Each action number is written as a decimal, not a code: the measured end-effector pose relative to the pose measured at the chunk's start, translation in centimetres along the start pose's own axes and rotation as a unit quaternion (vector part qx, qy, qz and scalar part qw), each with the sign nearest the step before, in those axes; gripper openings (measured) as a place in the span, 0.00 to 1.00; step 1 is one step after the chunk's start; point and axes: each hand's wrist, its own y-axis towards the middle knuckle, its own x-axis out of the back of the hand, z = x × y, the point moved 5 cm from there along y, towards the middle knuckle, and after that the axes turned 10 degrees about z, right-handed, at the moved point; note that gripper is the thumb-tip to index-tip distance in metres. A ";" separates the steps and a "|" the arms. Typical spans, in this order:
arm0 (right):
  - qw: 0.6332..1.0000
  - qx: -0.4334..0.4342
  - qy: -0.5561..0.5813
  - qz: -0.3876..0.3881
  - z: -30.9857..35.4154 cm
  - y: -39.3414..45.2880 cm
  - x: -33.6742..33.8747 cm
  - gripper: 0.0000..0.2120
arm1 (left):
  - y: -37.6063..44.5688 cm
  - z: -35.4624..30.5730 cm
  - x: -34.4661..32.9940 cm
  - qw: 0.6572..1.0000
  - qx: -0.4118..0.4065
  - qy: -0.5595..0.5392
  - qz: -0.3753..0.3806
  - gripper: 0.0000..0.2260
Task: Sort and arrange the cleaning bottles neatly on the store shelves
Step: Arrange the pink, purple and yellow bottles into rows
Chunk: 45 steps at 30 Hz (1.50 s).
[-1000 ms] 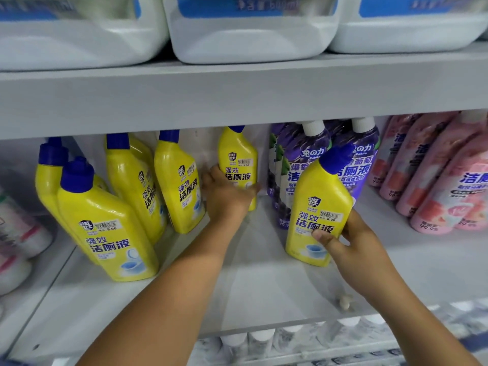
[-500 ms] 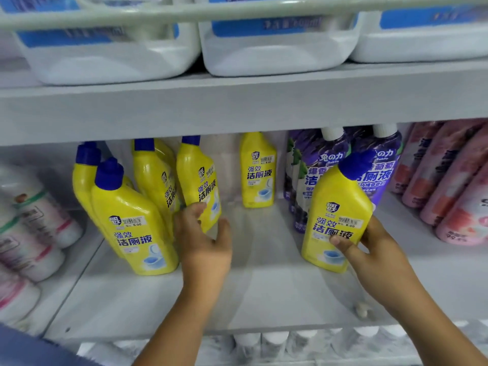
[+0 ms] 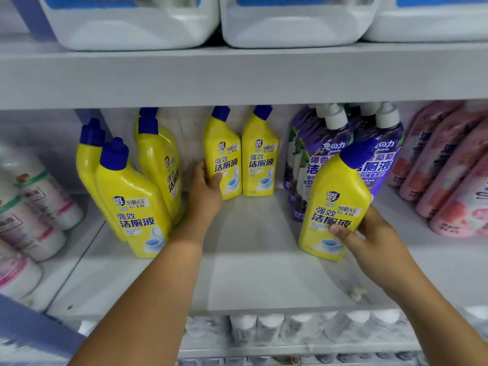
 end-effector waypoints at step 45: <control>0.992 0.077 0.090 0.040 3.8 7.8 -11.7 0.18 | -10.2 -0.4 6.2 0.995 -0.017 -0.063 0.076 0.18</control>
